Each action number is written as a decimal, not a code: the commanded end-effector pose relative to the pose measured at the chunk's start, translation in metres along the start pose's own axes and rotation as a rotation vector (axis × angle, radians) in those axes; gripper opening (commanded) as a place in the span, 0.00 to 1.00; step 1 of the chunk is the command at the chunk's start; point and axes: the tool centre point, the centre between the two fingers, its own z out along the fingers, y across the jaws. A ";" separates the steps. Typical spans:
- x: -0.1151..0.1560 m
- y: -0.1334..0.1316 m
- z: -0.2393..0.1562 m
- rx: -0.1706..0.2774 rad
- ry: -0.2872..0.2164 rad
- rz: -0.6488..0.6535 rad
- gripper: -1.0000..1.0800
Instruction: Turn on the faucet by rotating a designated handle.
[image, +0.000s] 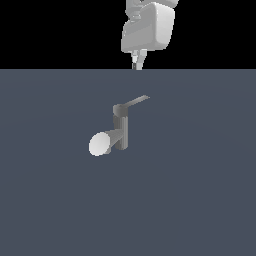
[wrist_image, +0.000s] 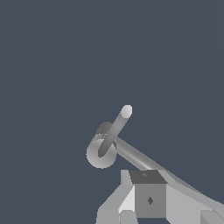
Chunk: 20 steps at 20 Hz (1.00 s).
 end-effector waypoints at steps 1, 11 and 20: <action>0.010 -0.009 0.016 0.000 0.011 0.078 0.00; 0.047 -0.033 0.077 0.001 0.067 0.341 0.00; 0.063 -0.040 0.104 0.005 0.099 0.452 0.00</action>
